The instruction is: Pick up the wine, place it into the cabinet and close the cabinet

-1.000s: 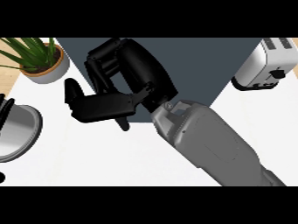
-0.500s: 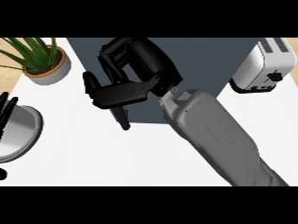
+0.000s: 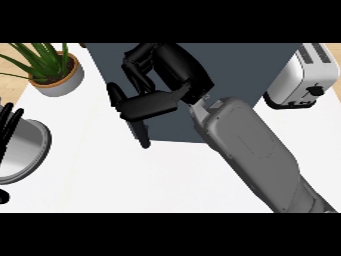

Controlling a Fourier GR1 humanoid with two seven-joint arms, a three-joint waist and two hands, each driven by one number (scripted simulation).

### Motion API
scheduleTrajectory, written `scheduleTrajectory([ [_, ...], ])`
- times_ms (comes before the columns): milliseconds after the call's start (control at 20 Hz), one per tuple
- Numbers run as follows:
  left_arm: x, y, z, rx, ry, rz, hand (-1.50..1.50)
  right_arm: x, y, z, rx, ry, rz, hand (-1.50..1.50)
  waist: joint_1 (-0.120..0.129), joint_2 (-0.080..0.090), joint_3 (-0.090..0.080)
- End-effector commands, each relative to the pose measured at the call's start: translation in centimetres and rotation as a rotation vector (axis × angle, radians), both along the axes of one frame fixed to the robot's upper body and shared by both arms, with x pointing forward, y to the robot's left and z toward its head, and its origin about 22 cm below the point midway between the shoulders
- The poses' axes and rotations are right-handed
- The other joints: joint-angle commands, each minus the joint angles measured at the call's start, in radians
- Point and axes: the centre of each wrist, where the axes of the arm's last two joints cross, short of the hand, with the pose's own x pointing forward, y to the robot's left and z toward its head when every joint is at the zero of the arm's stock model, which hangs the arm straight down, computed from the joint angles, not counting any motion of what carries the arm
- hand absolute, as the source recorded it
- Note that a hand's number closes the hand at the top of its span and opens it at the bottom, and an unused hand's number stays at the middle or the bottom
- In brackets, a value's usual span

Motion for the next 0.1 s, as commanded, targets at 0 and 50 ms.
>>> scheduleTrajectory([
  [0,0.2,0.8,0.9,0.015,-0.005,0.002,-1.5,4.1,-5.8,-1.9,-0.027,0.079,-0.229,1.5,-0.01,0.052,0.014],
  [50,0.0,1.0,0.3,0.027,-0.007,-0.019,-1.5,3.8,-4.4,-1.9,-0.037,0.083,-0.225,1.5,-0.01,0.052,0.013],
])
